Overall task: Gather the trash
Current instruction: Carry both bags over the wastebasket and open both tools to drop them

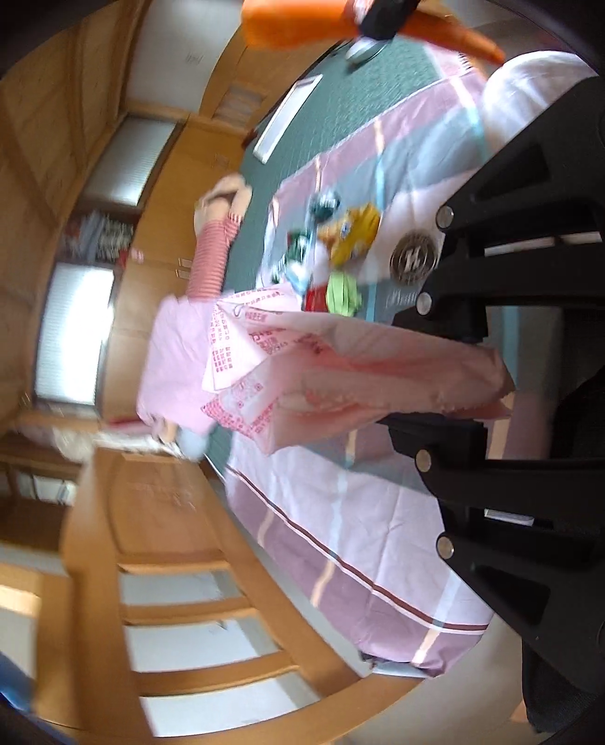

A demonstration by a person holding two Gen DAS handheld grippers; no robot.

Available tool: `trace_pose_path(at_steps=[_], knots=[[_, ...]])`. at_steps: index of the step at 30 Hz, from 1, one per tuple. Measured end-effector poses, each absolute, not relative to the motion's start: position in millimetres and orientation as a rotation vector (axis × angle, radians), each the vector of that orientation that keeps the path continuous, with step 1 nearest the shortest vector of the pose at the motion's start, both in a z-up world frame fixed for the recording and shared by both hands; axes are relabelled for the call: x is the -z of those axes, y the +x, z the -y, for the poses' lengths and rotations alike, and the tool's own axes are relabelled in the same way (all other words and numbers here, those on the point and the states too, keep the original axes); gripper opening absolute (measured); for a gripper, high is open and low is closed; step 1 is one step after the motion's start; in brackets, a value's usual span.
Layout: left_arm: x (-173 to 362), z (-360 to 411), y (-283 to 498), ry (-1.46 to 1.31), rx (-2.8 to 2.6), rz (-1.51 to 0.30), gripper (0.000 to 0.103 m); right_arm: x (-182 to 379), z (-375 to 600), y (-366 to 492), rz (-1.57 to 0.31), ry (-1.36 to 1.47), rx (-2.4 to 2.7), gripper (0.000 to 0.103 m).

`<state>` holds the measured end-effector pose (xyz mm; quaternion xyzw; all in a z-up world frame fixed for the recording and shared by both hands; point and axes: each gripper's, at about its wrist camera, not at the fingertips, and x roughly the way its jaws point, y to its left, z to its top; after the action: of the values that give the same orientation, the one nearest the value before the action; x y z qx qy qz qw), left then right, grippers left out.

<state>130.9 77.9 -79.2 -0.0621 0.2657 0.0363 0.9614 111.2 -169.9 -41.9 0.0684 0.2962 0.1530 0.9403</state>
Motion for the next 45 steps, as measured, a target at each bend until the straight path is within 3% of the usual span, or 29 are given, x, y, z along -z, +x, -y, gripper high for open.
trace_pose_path(at_steps=[15,33,35,38,45], knots=[[24.5,-20.0,40.1,-0.068,0.091,-0.432,0.022,51.9,218.0,48.2,-0.701,0.113,-0.277,0.064],[22.0,-5.6,29.0,-0.027,0.147,-0.418,0.022,60.0,212.9,36.9,-0.749,0.034,-0.287,0.065],[22.0,-4.9,29.0,-0.025,0.149,-0.421,0.022,62.8,212.9,37.6,-0.763,0.032,-0.291,0.067],[23.9,-5.1,31.4,-0.029,0.157,-0.431,0.022,59.0,221.3,35.9,-0.732,0.079,-0.273,0.08],[41.3,2.1,45.1,-0.063,0.31,-0.557,0.022,40.3,250.8,29.7,-0.625,0.201,-0.165,0.083]])
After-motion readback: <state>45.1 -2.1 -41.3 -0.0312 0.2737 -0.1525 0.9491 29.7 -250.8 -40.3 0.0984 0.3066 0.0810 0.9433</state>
